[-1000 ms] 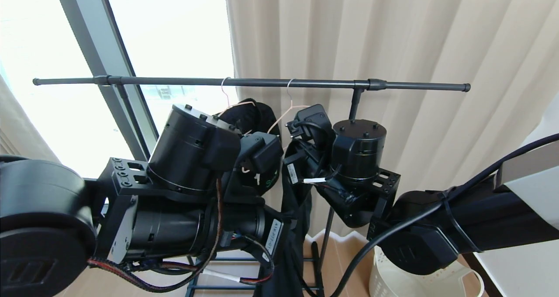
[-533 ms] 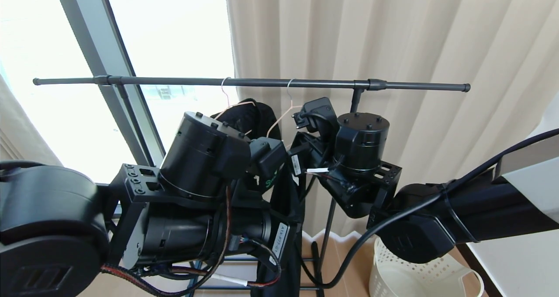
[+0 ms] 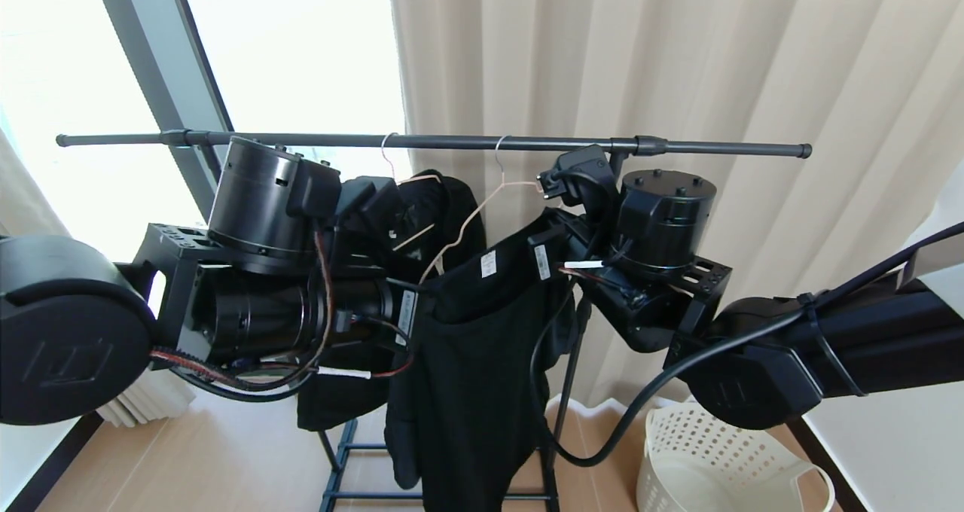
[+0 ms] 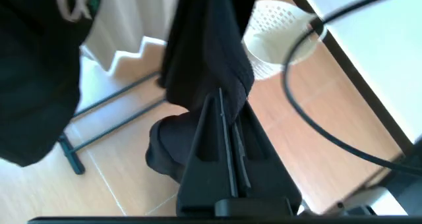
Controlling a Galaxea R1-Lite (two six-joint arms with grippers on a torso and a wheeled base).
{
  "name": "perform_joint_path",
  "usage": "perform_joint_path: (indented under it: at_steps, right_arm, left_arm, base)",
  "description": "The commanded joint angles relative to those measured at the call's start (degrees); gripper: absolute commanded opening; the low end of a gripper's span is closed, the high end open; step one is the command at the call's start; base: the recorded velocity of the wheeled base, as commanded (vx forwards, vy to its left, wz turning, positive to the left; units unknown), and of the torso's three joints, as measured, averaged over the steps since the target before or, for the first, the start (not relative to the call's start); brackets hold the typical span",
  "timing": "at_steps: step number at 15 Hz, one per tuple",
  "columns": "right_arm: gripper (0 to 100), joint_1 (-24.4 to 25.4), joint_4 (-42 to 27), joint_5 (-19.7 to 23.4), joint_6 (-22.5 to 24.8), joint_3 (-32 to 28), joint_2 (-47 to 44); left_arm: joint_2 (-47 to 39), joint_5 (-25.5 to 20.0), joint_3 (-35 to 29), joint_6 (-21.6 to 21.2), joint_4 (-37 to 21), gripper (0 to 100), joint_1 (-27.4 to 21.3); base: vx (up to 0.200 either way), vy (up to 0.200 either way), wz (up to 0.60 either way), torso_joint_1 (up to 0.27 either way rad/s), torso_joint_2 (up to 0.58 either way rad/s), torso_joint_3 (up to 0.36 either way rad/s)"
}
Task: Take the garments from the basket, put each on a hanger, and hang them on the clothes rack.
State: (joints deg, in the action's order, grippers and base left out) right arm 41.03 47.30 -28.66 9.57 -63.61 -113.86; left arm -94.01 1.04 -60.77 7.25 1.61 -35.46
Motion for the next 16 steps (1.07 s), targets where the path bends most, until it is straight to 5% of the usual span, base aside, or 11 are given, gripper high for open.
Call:
perform_joint_path:
  at_steps: [1,5,10,16]
  right_arm:
    - [0,-0.08,-0.01,-0.17,1.33,2.17,3.65]
    - [0,0.19,-0.01,-0.26,4.32,7.18,8.39]
    - [0,1.77,0.34,-1.22,6.78,9.56,9.09]
    - [0,1.42,0.34,-1.22,6.78,9.21,8.66]
  left_arm:
    - [-3.37,0.11,-3.3,-0.49,1.64,0,1.89]
    - [-10.14,1.69,-8.49,-0.31,7.09,0,1.8]
    - [-8.38,3.71,-3.3,1.1,14.21,0,1.54]
    - [-5.21,3.27,-0.4,-0.31,14.56,0,1.45]
  base:
    - [0.0,0.0,0.0,0.0,0.0,0.0]
    - [0.0,0.0,0.0,0.0,0.0,0.0]
    - [0.0,0.0,0.0,0.0,0.0,0.0]
    - [0.0,0.0,0.0,0.0,0.0,0.0]
